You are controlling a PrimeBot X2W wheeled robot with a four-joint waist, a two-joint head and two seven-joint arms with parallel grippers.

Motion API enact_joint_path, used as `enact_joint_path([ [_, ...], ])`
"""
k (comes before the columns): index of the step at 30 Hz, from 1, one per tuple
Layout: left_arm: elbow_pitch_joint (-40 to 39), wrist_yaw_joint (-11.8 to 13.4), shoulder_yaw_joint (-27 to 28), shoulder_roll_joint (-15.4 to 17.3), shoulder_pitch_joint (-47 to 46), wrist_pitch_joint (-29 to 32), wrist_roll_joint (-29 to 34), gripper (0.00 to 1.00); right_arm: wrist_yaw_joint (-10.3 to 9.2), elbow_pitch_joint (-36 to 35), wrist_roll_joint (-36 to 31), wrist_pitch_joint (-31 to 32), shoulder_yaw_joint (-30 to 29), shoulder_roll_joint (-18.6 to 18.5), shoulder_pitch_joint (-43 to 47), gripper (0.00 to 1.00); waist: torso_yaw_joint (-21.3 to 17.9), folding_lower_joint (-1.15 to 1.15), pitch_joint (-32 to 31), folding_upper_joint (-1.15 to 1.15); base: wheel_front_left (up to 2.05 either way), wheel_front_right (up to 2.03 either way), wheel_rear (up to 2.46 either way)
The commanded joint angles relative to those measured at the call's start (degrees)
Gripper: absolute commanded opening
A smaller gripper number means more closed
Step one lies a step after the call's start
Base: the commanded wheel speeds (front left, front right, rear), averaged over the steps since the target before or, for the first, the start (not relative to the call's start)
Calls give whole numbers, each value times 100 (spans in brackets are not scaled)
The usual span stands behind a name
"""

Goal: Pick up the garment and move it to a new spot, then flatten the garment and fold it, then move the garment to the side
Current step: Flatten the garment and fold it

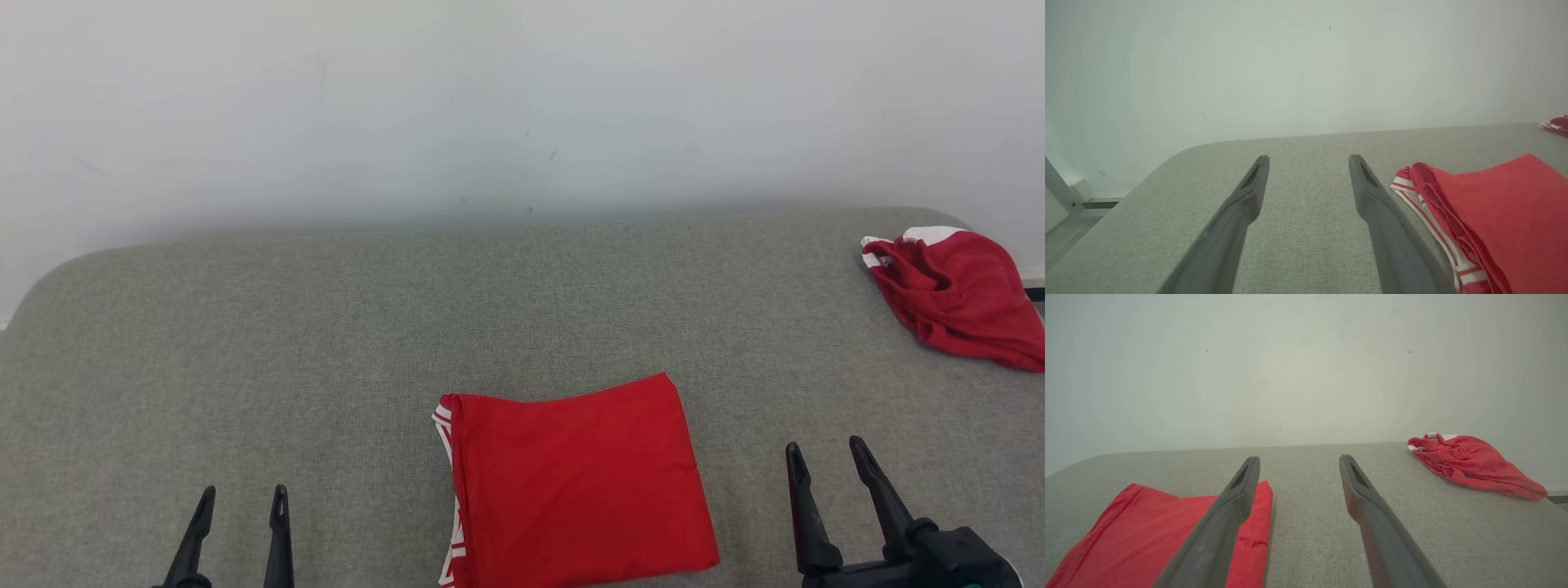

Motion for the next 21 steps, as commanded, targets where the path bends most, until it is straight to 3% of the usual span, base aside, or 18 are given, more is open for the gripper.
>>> enact_joint_path([
  [1,-26,8,-6,23,64,-17,-5,100,-17,23,-12,-22,12,16,48,100,-1,0,3,0,0,0,0],
  [21,-16,40,-34,51,58,-17,-13,100,-17,123,-1,-22,54,-11,20,100,11,0,36,0,0,0,0],
])
